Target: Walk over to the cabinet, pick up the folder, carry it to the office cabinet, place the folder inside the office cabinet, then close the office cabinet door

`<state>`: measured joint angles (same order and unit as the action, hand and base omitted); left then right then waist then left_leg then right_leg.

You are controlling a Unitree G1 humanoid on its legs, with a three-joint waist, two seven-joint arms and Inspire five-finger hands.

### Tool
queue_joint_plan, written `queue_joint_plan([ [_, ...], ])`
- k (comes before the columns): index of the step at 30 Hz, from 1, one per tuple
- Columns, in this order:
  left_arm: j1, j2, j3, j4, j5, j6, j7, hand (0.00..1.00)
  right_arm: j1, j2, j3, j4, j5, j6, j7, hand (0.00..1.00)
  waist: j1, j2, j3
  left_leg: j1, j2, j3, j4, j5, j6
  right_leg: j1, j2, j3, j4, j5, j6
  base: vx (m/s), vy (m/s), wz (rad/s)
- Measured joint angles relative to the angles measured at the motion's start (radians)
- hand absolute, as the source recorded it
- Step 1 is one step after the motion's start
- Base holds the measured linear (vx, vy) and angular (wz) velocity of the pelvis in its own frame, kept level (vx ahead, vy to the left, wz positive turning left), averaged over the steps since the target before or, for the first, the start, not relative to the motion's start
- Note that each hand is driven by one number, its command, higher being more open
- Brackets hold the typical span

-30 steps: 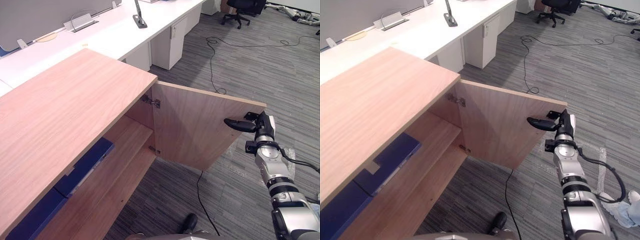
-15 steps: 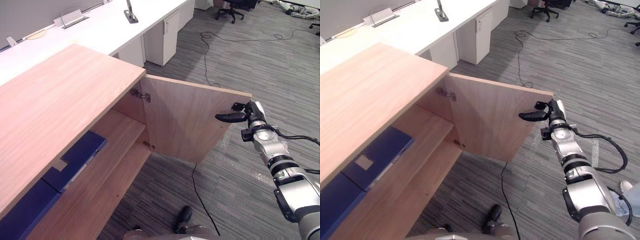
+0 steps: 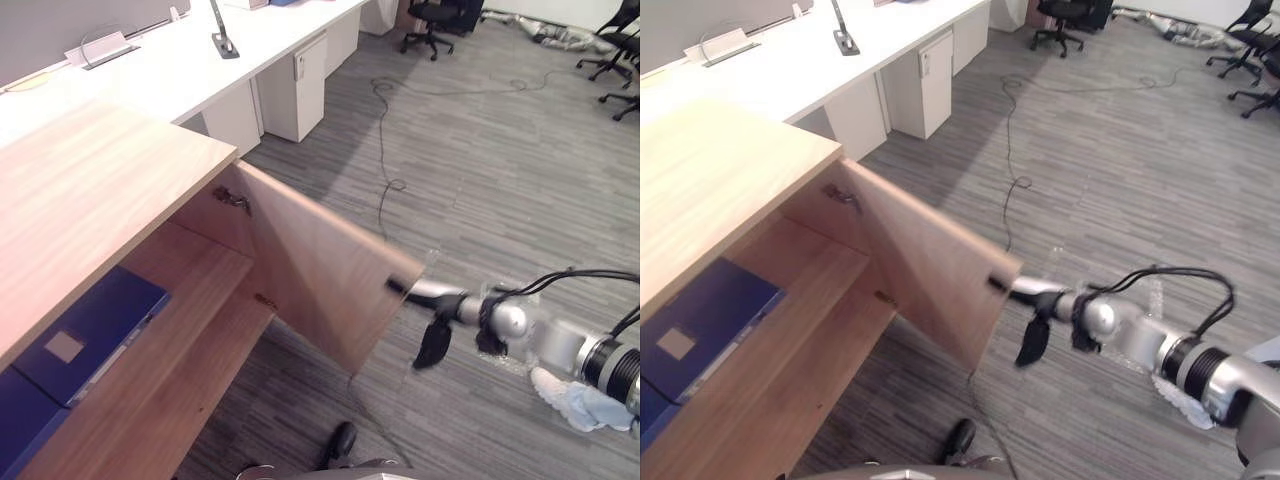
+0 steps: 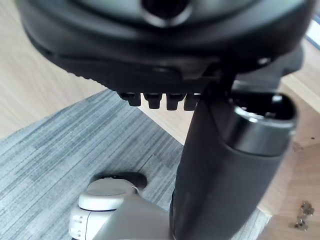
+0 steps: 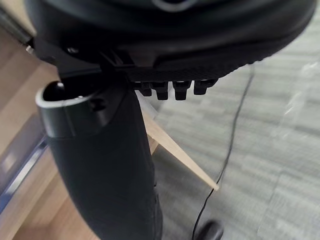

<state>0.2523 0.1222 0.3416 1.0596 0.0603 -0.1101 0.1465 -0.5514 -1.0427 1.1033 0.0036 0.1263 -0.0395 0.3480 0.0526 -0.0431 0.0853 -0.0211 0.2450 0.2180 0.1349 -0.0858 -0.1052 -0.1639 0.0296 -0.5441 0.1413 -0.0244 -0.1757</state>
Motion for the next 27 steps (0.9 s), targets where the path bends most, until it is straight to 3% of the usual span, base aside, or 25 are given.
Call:
queue_joint_plan([
  [1,-0.004,0.01,0.009,0.004,0.003,-0.005,-0.001,1.0,0.001,0.018,0.015,-0.029,-0.003,-0.024,0.019,1.0,-0.001,-0.014,0.004,0.002,-0.014,-0.007,0.014,-0.006,-0.022,-0.017,-0.012,0.032,0.038,-0.048,0.013,0.11,-0.079,0.16],
  [2,-0.009,0.007,0.037,0.008,0.01,-0.003,-0.002,1.0,0.002,0.103,0.056,-0.069,-0.009,-0.055,0.043,1.0,0.002,-0.021,-0.014,0.002,-0.008,-0.013,0.005,-0.007,-0.024,0.001,0.004,0.024,0.007,-0.042,0.025,0.06,-0.046,0.19],
  [4,-0.011,-0.002,0.038,0.008,0.013,0.001,-0.004,1.0,-0.001,0.168,0.06,-0.114,-0.009,-0.093,0.04,1.0,0.017,-0.018,-0.022,0.006,-0.008,-0.016,-0.014,0.0,-0.014,0.007,0.016,0.022,-0.019,-0.037,0.031,0.04,-0.122,0.09],
  [6,-0.008,-0.011,0.042,0.006,0.014,0.001,-0.004,1.0,-0.035,0.181,0.088,-0.185,-0.011,-0.158,0.047,1.0,0.044,-0.023,-0.024,0.016,-0.019,-0.016,-0.044,0.009,-0.01,0.011,0.024,0.025,-0.046,-0.026,0.039,0.04,-0.11,-0.01],
  [9,0.036,-0.016,0.063,-0.034,0.013,0.012,-0.001,1.0,-0.094,0.179,0.182,-0.252,-0.093,-0.241,0.054,1.0,0.052,-0.056,-0.038,0.044,-0.028,-0.014,-0.075,0.007,-0.013,0.047,0.045,0.035,-0.108,-0.001,0.038,0.05,-0.092,-0.08],
  [12,0.24,-0.051,-0.074,-0.395,0.011,0.028,-0.022,1.0,-0.071,0.143,0.222,-0.243,-0.173,-0.244,0.058,1.0,0.066,-0.067,-0.048,0.043,-0.028,-0.011,-0.052,0.005,-0.009,0.063,0.056,0.041,-0.136,0.011,0.056,0.05,-0.035,-0.14],
  [15,0.273,-0.063,-0.102,-0.387,-0.009,-0.031,-0.074,1.0,-0.041,0.129,0.223,-0.212,-0.256,-0.243,0.082,1.0,0.101,-0.051,-0.059,0.044,-0.039,-0.004,-0.052,0.005,-0.006,0.079,0.054,0.03,-0.172,0.005,0.07,0.03,0.017,-0.11],
  [16,0.271,-0.072,-0.1,-0.367,-0.008,-0.038,-0.074,1.0,-0.034,0.143,0.222,-0.193,-0.264,-0.243,0.082,1.0,0.108,-0.042,-0.065,0.038,-0.031,-0.005,-0.061,0.003,0.008,0.076,0.055,0.011,-0.17,-0.018,0.103,0.05,0.062,-0.07],
  [17,0.268,-0.088,-0.082,-0.342,-0.008,-0.042,-0.069,1.0,-0.019,0.181,0.216,-0.147,-0.276,-0.241,0.083,1.0,0.116,-0.023,-0.056,0.032,-0.013,-0.009,-0.057,0.001,0.004,0.05,0.01,-0.002,-0.013,-0.029,0.032,0.11,0.147,0.28],
  [18,0.259,-0.074,-0.071,-0.308,-0.008,-0.038,-0.06,1.0,0.003,0.245,0.215,-0.076,-0.284,-0.239,0.083,1.0,0.118,-0.032,-0.05,0.027,-0.034,-0.033,-0.039,0.003,0.007,0.056,-0.011,0.004,0.001,-0.064,0.047,0.13,0.123,0.5],
  [23,0.183,-0.059,-0.042,-0.266,-0.009,0.007,-0.057,1.0,0.138,0.411,0.115,0.176,-0.347,-0.225,0.067,1.0,0.17,-0.037,-0.036,-0.019,-0.069,-0.17,-0.045,0.027,0.017,0.084,-0.052,-0.13,-0.01,-0.078,0.078,0.07,0.028,0.95],
  [25,0.154,-0.056,-0.043,-0.23,-0.009,0.008,-0.055,1.0,0.207,0.556,0.027,0.386,-0.417,-0.2,0.026,1.0,0.176,-0.041,-0.008,-0.015,-0.119,-0.208,-0.015,0.022,0.02,0.081,-0.161,-0.195,0.161,-0.172,0.112,0.07,0.143,1.17],
  [26,0.144,-0.05,-0.055,-0.214,-0.011,0.007,-0.047,1.0,0.248,0.665,-0.044,0.528,-0.468,-0.169,-0.028,1.0,0.175,-0.052,0.008,-0.015,-0.161,-0.221,0.02,0.006,0.036,0.092,-0.245,-0.238,0.269,-0.221,0.141,0.06,0.156,1.28],
  [27,0.133,-0.058,-0.063,-0.198,-0.012,0.005,-0.038,1.0,0.264,0.758,-0.101,0.652,-0.522,-0.131,-0.08,1.0,0.175,-0.039,0.029,-0.014,-0.185,-0.267,0.045,-0.01,0.036,0.105,-0.316,-0.263,0.394,-0.23,0.153,0.06,0.141,1.28],
])
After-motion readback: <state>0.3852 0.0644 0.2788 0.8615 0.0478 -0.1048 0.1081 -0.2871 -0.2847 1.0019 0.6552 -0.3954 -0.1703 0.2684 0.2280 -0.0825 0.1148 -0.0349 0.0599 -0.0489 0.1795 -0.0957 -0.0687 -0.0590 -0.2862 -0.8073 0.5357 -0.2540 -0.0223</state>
